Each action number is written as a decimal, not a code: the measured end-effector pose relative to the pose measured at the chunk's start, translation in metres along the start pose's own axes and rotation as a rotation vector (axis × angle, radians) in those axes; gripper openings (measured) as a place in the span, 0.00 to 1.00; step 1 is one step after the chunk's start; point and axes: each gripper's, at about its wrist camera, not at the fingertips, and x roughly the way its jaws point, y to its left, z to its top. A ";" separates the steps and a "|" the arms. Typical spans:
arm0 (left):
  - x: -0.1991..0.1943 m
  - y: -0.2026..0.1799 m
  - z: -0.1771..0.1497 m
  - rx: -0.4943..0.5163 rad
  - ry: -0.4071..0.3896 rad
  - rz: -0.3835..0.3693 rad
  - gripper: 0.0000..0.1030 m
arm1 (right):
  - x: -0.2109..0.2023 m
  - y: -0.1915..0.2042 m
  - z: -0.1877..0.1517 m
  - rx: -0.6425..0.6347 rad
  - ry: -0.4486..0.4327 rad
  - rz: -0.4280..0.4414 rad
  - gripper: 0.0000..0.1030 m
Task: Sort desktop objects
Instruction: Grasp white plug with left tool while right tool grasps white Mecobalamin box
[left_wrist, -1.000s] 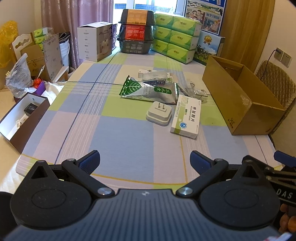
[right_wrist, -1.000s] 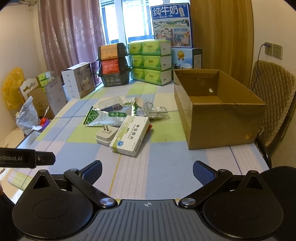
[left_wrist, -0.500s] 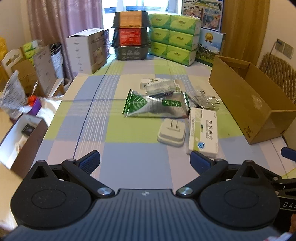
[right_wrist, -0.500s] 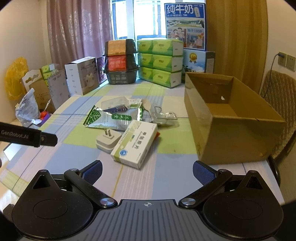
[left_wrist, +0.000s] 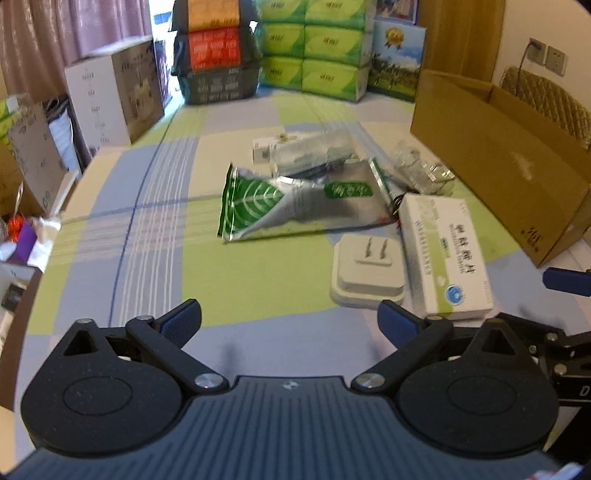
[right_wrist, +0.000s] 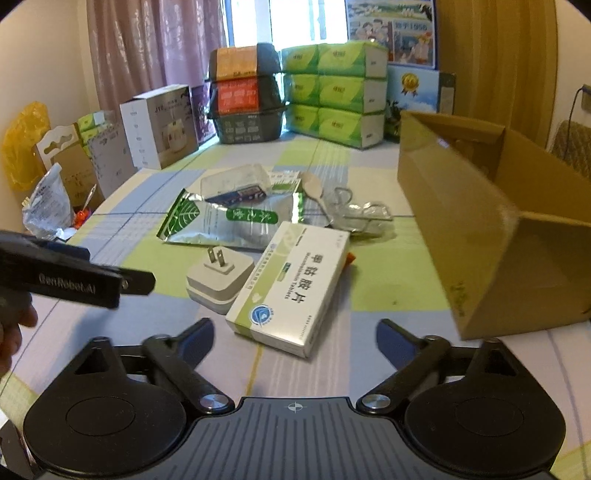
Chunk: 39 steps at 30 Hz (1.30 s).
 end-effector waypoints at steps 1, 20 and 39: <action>0.005 0.001 0.001 -0.002 0.008 -0.005 0.93 | 0.006 0.000 0.001 0.002 0.003 0.001 0.86; 0.029 -0.002 0.013 -0.039 0.009 -0.074 0.93 | 0.050 -0.015 0.006 -0.026 0.050 -0.045 0.68; 0.067 -0.065 0.023 0.152 0.005 -0.084 0.81 | 0.038 -0.055 -0.009 -0.054 0.037 -0.084 0.82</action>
